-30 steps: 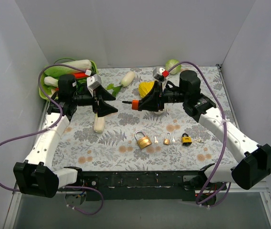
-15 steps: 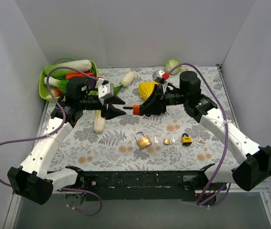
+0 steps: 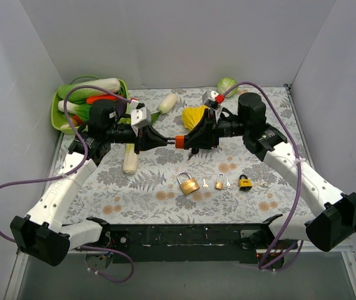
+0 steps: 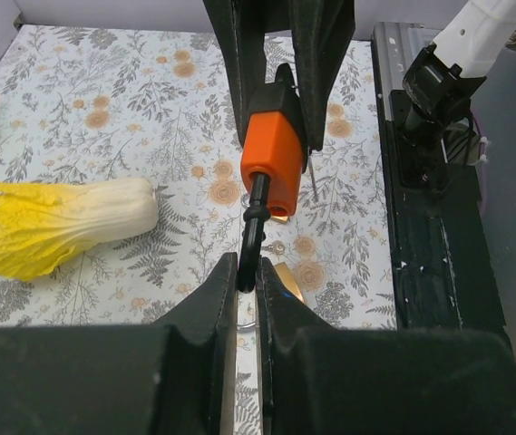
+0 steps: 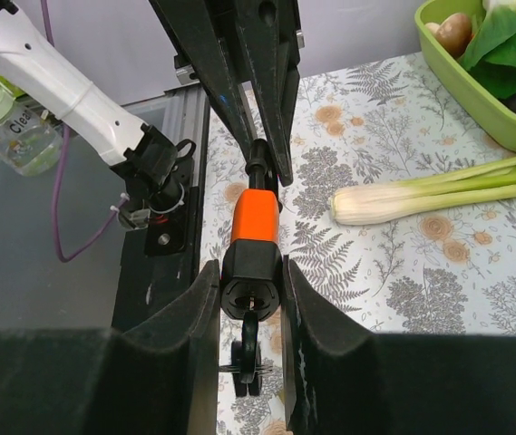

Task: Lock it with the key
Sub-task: Lock the lock.

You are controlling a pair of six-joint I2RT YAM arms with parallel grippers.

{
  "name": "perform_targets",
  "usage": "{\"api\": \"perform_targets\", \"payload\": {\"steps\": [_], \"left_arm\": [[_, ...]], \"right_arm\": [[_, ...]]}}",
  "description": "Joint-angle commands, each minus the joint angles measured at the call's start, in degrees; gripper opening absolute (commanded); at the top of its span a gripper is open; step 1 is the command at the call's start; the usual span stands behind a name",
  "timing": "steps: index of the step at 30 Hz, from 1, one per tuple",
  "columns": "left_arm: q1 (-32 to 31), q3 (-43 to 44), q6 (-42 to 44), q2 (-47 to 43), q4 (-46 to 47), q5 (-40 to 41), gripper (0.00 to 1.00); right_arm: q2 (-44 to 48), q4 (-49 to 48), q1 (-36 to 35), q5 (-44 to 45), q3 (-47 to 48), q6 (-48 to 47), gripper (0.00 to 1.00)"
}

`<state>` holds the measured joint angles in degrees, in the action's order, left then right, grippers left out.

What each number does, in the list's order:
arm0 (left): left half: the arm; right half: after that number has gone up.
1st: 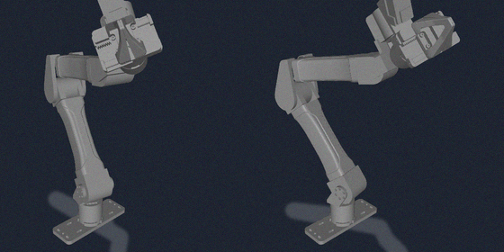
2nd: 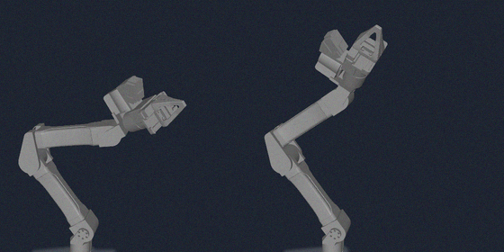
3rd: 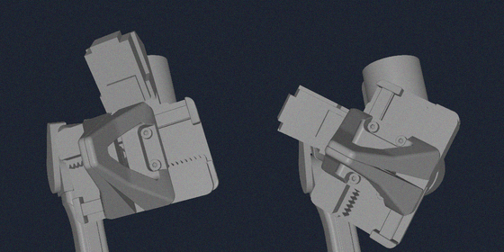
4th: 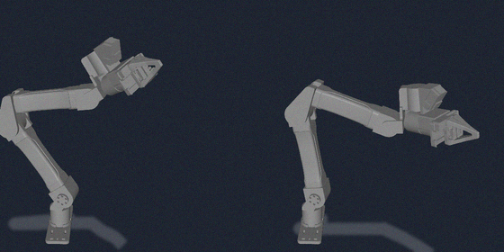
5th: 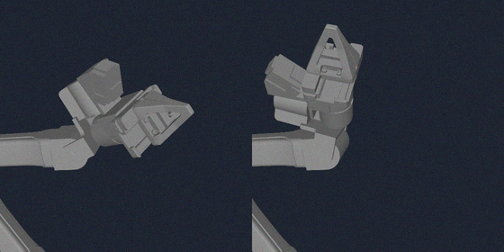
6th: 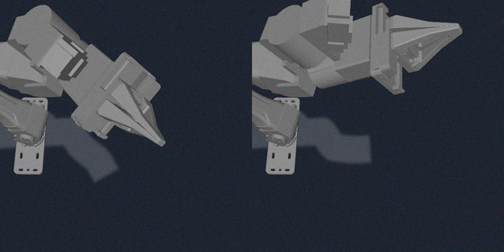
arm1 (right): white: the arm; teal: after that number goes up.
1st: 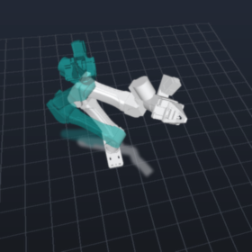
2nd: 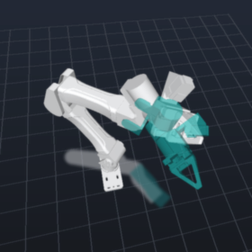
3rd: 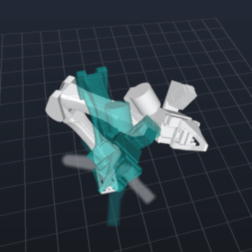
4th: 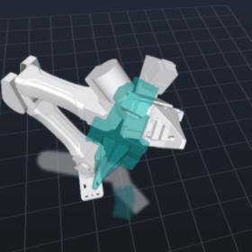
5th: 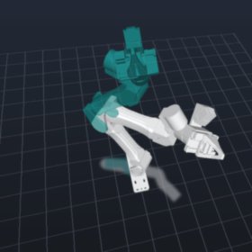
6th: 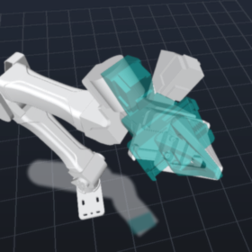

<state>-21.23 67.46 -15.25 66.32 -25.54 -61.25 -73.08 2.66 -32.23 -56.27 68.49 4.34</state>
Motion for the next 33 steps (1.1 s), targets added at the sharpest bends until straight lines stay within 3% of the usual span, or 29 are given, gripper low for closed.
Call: {"api": "perform_targets", "payload": {"steps": [1,4,5,6,11,14,21,33], "left_arm": [[-0.21,3.11,-2.76,0.56,-0.39,-2.37,0.0],[-0.3,4.78,-7.05,1.43,-0.65,-4.13,0.0],[-0.21,5.65,-8.12,1.7,-0.65,-4.48,0.0],[-0.21,6.1,-9.0,1.96,-0.65,-4.58,0.0],[-0.3,5.49,-11.56,0.83,1.98,-4.93,0.0],[-0.3,5.57,-11.83,0.82,2.42,-5.8,0.0],[-0.3,5.75,-11.47,1.26,2.34,-7.03,0.0],[-0.3,5.22,-11.56,1.26,2.25,-6.86,0.0]], "right_arm": [[2.68,-4.33,0.15,2.21,2.0,-3.36,0.01],[2.42,0.58,0.15,2.48,3.58,-9.16,0.05],[2.07,1.9,0.15,2.39,4.19,-10.48,0.26],[1.72,5.22,0.15,2.39,5.41,-11.53,0.34],[0.83,13.77,0.15,1.78,7.36,-17.43,0.61],[0.83,17.64,0.23,2.31,7.36,-19.89,0.68],[0.04,20.9,0.32,1.25,8.68,-22.62,0.67],[-1.45,18.7,0.32,-0.59,11.67,-20.07,0.57]]}}
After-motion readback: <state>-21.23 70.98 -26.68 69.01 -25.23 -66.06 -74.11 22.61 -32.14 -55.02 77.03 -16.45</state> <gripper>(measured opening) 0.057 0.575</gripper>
